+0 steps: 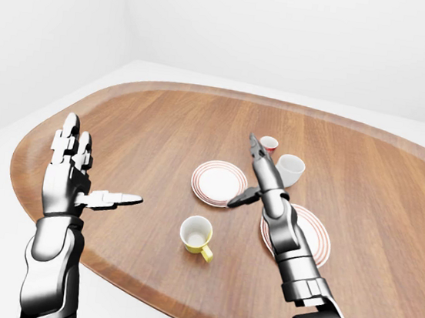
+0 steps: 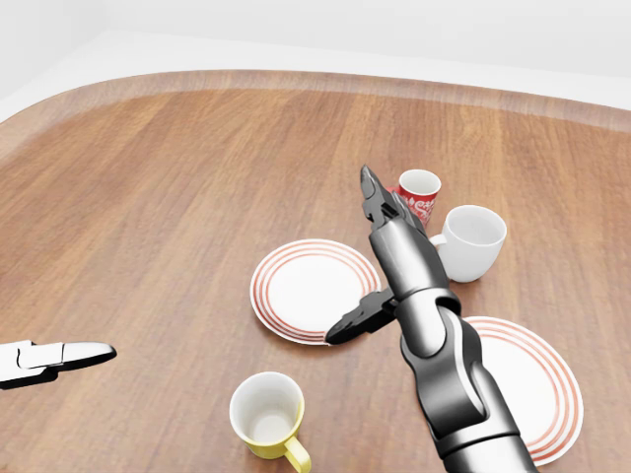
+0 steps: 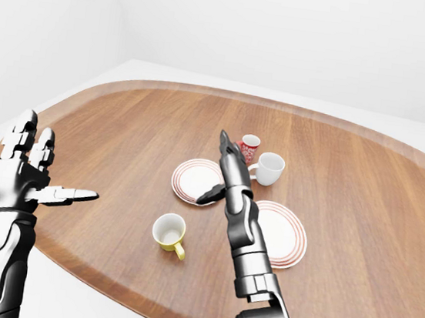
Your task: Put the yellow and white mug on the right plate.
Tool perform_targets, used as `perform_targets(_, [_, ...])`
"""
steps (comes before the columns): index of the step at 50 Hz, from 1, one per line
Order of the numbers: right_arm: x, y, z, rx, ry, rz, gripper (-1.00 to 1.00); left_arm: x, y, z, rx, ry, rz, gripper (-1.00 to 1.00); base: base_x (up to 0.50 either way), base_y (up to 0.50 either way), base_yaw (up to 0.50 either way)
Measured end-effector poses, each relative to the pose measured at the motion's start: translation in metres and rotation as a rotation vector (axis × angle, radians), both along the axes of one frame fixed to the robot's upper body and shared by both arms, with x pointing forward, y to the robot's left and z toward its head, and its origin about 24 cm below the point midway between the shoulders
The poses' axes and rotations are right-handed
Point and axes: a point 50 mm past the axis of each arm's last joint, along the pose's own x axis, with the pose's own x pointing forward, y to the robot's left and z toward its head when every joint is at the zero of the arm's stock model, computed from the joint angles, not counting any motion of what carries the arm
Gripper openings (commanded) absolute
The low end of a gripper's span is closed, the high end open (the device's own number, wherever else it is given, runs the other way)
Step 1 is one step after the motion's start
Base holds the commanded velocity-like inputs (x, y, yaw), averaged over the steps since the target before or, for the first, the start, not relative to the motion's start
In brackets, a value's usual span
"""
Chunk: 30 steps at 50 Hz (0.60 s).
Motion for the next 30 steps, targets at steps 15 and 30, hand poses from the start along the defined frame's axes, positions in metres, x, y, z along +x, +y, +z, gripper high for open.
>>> perform_targets(15, [-0.004, 0.009, -0.009, 0.004, 0.048, 0.043, 1.0, 0.0, 0.001, 0.0, 0.001, 0.001, 0.002, 1.0, 0.0, 0.0, 0.0])
perform_targets(30, [-0.015, 0.018, -0.014, -0.01, 0.065, 0.092, 1.0, 0.001, 0.0, -0.003, -0.002, 0.015, 0.001, 1.0, 0.0, 0.0, 0.0])
